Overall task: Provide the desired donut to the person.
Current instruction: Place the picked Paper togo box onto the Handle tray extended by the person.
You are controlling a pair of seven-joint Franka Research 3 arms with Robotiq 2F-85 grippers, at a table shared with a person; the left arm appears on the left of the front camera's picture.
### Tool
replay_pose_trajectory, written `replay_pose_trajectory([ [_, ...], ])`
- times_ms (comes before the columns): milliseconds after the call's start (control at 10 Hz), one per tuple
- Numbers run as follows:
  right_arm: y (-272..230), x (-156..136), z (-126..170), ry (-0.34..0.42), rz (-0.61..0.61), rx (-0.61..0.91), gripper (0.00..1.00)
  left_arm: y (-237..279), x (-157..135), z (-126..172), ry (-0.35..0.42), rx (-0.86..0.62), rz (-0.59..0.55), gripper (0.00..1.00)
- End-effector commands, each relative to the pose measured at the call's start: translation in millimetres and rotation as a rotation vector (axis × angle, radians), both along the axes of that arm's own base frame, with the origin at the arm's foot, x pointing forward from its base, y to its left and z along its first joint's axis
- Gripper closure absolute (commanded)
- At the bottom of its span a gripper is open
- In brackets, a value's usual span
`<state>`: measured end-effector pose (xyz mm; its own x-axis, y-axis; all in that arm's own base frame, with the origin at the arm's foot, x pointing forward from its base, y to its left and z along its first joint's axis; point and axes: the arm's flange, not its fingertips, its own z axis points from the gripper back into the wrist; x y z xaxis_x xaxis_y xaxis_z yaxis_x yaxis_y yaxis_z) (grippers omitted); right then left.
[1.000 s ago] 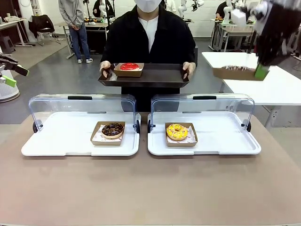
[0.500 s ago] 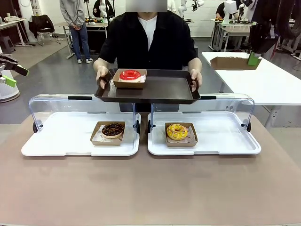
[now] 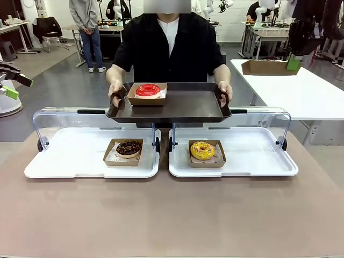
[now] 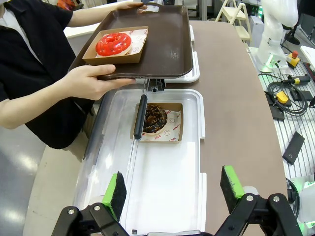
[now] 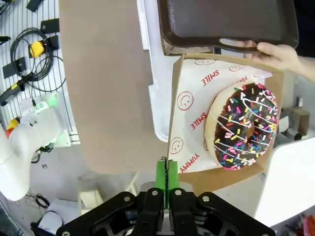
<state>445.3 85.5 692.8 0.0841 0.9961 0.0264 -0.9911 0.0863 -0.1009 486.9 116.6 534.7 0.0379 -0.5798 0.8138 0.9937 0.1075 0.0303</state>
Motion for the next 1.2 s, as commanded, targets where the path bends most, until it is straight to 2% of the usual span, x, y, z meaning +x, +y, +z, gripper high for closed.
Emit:
replay_pose_trajectory([
  [0, -0.5, -3.7, -6.7, 0.005, 0.000, -0.001, 1.00, 0.5, -0.4, 1.8, 0.002, -0.018, -0.001, 0.00],
  [900, 0.1, 0.5, -2.0, 0.004, 0.000, -0.001, 0.99, 0.5, -0.4, 1.8, 0.002, -0.018, -0.001, 0.00],
  [1100, 48.7, -4.3, 0.4, 0.018, 0.053, -0.042, 0.99, 0.5, -0.4, 1.8, 0.002, -0.018, -0.001, 0.00],
])
